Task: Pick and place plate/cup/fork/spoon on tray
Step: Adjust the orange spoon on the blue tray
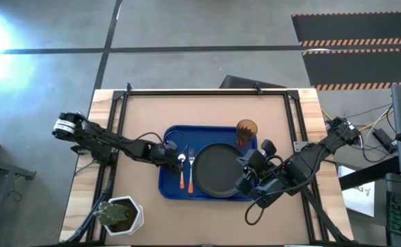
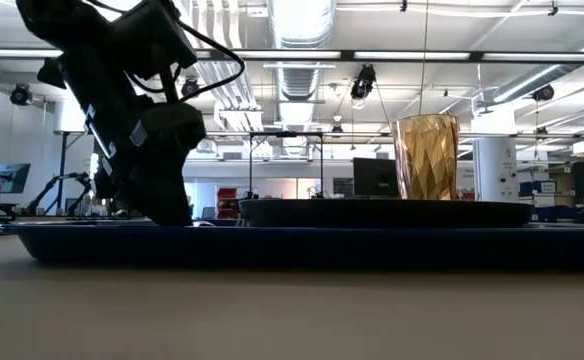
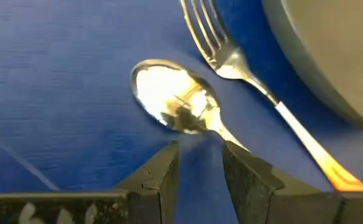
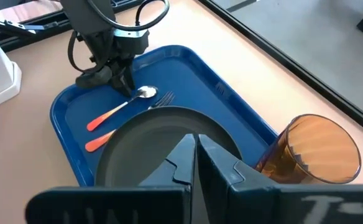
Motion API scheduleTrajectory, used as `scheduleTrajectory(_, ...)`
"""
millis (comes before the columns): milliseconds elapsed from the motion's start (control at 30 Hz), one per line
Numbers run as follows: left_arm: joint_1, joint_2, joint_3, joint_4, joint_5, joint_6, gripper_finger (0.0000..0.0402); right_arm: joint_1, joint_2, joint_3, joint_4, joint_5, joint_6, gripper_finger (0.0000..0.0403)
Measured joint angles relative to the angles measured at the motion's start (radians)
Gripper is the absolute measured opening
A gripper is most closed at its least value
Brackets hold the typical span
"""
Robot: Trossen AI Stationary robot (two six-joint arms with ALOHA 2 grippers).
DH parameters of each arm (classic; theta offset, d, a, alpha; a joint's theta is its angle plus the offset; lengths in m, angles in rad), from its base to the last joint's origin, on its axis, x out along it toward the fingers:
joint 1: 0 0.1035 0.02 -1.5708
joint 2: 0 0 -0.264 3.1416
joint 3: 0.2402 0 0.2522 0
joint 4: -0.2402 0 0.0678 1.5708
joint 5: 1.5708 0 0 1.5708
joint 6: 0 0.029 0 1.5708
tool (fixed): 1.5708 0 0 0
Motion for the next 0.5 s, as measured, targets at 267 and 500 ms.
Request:
scheduleTrajectory(267, -0.001, -0.005, 0.022, 0.004, 0.002, 0.0, 0.0105, 0.0, 0.0, 0.0, 0.0, 0.0, -0.001, 0.0009)
scheduleTrajectory(500, -0.001, -0.003, 0.051, 0.084, -0.011, 0.033, 0.0105, 0.0, 0.0, 0.0, 0.0, 0.0, -0.001, 0.0009)
